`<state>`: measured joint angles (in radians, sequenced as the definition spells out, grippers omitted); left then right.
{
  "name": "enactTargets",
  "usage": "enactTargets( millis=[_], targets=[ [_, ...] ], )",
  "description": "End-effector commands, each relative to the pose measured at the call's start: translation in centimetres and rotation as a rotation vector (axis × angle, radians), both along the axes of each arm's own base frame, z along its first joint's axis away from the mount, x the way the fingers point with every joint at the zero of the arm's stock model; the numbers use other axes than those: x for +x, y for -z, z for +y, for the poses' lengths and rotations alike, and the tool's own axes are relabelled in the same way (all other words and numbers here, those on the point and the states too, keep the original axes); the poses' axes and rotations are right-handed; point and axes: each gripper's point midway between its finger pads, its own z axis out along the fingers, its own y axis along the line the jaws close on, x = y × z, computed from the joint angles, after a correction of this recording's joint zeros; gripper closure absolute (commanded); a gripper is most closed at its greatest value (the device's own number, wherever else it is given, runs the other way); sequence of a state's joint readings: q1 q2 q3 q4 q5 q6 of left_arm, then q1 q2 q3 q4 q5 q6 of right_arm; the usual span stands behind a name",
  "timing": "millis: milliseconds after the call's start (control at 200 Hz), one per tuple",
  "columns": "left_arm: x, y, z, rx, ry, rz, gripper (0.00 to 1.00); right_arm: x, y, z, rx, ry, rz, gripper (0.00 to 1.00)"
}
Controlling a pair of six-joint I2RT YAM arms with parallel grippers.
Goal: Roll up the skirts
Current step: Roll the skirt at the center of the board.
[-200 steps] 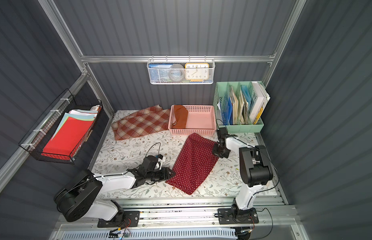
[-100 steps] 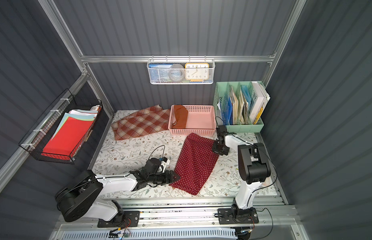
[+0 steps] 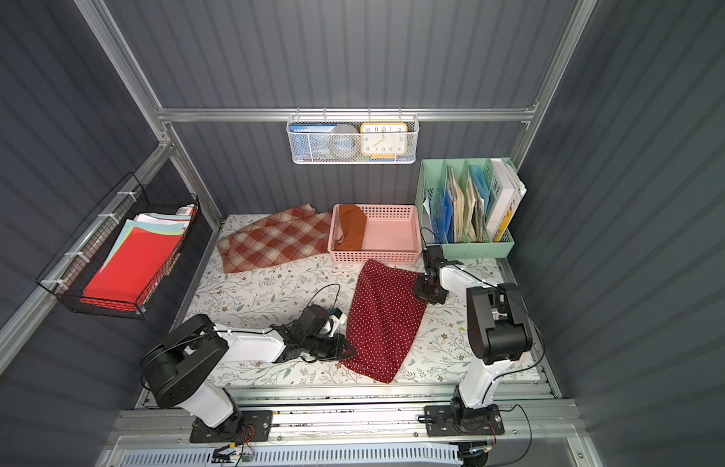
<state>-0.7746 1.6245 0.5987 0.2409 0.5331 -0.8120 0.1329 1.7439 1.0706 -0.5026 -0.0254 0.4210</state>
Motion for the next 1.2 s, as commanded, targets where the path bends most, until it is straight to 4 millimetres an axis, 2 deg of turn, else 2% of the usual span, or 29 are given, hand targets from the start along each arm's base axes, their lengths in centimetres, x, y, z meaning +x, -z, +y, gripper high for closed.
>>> enactTargets(
  millis=[0,70,150,240,285,320,420,495,550,575,645,780,961,1106,1196],
  targets=[
    [-0.3,-1.3,0.4,0.059,0.033,0.0,1.0,-1.9,-2.6,0.1,-0.052,-0.018,-0.043,0.67],
    [0.0,-2.2,0.8,0.092,0.03,-0.018,1.0,-3.7,-4.4,1.1,-0.104,-0.064,-0.093,0.59],
    [-0.1,-2.9,0.8,0.094,0.031,-0.005,1.0,-6.6,-6.5,3.4,-0.164,-0.152,-0.157,0.54],
    [-0.2,-2.1,1.3,0.122,0.025,0.034,1.0,-10.5,-8.0,7.3,-0.169,-0.298,-0.208,0.48],
    [-0.2,-1.4,1.6,0.113,0.021,0.071,1.0,-12.7,-8.1,8.9,-0.196,-0.368,-0.205,0.47],
    [-0.3,-1.1,1.7,0.087,0.016,0.102,1.0,-14.4,-9.2,10.0,-0.199,-0.424,-0.238,0.46],
    [-0.5,0.1,2.1,0.046,0.001,0.174,1.0,-18.9,-9.9,13.3,-0.238,-0.61,-0.306,0.41],
    [-0.4,0.4,2.2,0.006,-0.004,0.219,1.0,-21.9,-10.1,14.6,-0.316,-0.746,-0.326,0.36],
    [-0.4,0.3,2.3,-0.025,-0.005,0.25,1.0,-23.8,-10.5,15.5,-0.375,-0.834,-0.363,0.31],
    [-0.4,0.2,2.2,-0.04,-0.006,0.262,1.0,-24.5,-10.0,16.3,-0.412,-0.883,-0.368,0.27],
    [-0.4,-0.2,2.1,-0.111,-0.017,0.321,1.0,-26.2,-9.5,17.6,-0.471,-0.968,-0.373,0.23],
    [-0.3,-1.5,1.3,-0.223,-0.034,0.413,1.0,-27.2,-9.2,19.4,-0.593,-1.056,-0.453,0.11],
    [0.0,-2.8,1.2,-0.336,-0.079,0.545,1.0,-27.8,-7.5,20.3,-0.608,-1.148,-0.429,0.09],
    [0.5,-3.6,1.3,-0.334,-0.108,0.58,1.0,-27.6,-8.1,20.1,-0.595,-1.15,-0.456,0.08],
    [0.9,-4.4,1.2,-0.344,-0.127,0.594,1.0,-27.9,-7.8,20.1,-0.574,-1.181,-0.445,0.07]
  ],
)
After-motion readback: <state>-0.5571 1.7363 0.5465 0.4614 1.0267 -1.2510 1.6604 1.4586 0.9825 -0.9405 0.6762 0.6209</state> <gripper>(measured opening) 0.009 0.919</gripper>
